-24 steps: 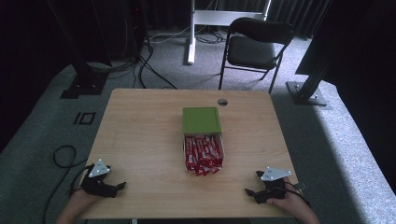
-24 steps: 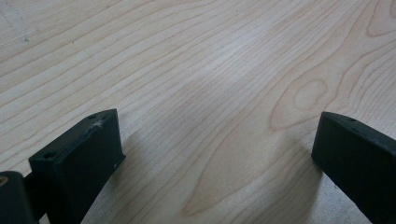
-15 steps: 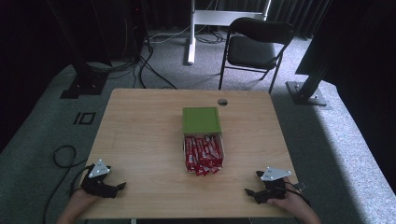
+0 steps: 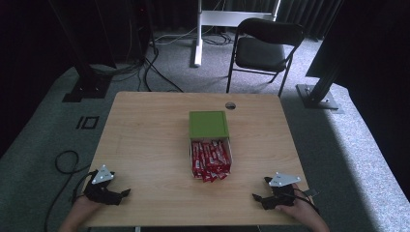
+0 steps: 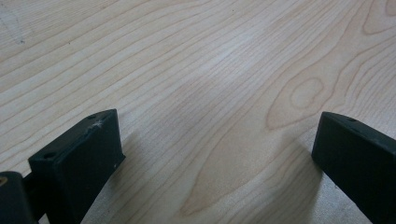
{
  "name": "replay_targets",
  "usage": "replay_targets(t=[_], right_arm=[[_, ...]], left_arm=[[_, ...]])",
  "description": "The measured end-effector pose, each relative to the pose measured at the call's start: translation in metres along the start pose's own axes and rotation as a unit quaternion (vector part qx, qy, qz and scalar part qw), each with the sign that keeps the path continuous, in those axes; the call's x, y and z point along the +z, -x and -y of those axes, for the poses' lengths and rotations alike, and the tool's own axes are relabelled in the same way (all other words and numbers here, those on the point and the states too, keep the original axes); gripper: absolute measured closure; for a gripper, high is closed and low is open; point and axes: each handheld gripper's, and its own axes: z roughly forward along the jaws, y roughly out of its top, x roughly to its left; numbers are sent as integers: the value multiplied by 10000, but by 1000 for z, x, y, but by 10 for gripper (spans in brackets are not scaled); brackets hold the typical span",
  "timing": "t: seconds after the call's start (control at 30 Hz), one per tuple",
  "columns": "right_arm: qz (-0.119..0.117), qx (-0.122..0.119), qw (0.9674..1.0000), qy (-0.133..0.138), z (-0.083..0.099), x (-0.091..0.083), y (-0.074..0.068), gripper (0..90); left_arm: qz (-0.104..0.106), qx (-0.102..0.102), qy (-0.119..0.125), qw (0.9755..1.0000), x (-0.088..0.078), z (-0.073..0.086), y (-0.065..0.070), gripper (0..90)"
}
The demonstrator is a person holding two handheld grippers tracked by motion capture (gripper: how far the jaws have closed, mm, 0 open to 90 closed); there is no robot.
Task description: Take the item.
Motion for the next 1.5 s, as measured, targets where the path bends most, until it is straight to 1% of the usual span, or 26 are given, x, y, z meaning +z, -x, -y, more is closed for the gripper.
replay_targets(t=[0.1,0.23,0.4,0.47,0.7,0.9,1.03,1.2,1.23,1.27,1.37,1.5], right_arm=[[30,46,10000,-8,-2,2,0,144],[67,48,10000,-33,-4,4,1,145],[42,86,9999,-38,-9,3,0,144],[18,131,9999,32,-11,2,-1,144],[40,113,9998,140,-25,-2,-2,145],[41,51,9995,320,-39,-7,-5,145],[-3,59,9991,426,-48,-9,-9,145],[-14,-11,9982,591,-60,-12,-15,150],[-33,-22,9981,609,-62,-13,-16,165],[-30,-62,9981,617,-64,-13,-17,165],[-29,-81,9979,642,-71,-14,-20,166],[-113,-40,9967,805,-81,-17,-23,166]], left_arm=[[-1,-4,4,10000,0,0,0,25],[-1,-2,2,10000,0,0,0,25],[-1,-2,2,10000,0,0,0,25],[-1,-5,4,10000,0,0,0,25],[-1,-3,2,10000,0,0,0,25],[2,-5,4,10000,0,0,0,25],[0,3,5,10000,0,0,0,25],[1,-4,4,10000,0,0,0,25],[0,-4,4,10000,0,0,0,25],[0,-4,3,10000,0,0,0,25],[1,-8,5,10000,0,0,0,25],[1,-7,4,10000,0,0,0,25]])
